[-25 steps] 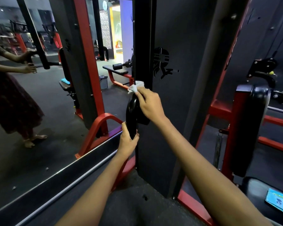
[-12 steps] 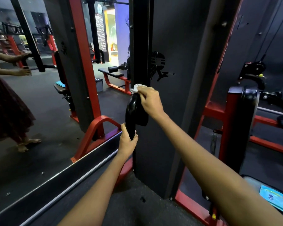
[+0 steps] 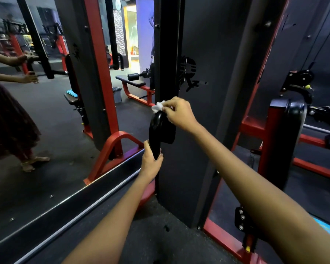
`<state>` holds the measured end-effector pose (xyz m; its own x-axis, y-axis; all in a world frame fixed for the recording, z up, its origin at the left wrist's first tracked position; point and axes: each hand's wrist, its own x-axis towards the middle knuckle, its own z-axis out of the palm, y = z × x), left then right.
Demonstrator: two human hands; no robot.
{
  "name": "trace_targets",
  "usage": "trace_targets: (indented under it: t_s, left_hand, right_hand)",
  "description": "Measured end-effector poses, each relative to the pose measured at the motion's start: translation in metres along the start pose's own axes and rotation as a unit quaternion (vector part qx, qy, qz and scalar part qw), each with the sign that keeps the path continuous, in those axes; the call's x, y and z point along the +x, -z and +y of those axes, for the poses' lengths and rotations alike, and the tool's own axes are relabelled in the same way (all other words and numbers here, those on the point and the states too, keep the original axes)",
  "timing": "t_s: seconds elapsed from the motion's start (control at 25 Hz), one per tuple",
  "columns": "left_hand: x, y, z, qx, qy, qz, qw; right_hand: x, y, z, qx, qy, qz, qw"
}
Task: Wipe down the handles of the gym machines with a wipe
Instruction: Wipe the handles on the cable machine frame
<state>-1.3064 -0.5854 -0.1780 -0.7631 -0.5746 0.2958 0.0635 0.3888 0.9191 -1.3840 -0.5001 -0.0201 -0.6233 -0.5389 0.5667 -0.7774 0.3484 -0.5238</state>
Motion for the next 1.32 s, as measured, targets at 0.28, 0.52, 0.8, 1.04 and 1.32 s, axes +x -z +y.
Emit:
trace_targets:
  t_s: [0.28, 0.52, 0.8, 1.04, 1.32]
  left_hand:
    - [-0.002, 0.001, 0.003, -0.005, -0.003, 0.003, 1.000]
    - [-0.003, 0.001, 0.004, -0.014, -0.012, 0.001, 1.000]
    - [-0.004, 0.002, 0.004, -0.004, 0.010, -0.019, 1.000]
    - [-0.004, 0.001, 0.005, -0.009, 0.004, -0.010, 1.000]
    - [-0.006, 0.001, 0.009, -0.005, 0.006, 0.000, 1.000]
  right_hand:
    - [-0.005, -0.027, -0.007, -0.108, 0.068, -0.012, 0.992]
    - [-0.025, -0.019, -0.007, -0.201, 0.235, -0.068, 0.949]
    - [0.027, -0.010, 0.004, -0.117, -0.033, -0.008, 0.993]
    - [-0.030, -0.021, -0.007, -0.078, 0.119, -0.049, 0.989]
    - [-0.009, -0.012, 0.006, -0.060, 0.101, -0.007, 0.993]
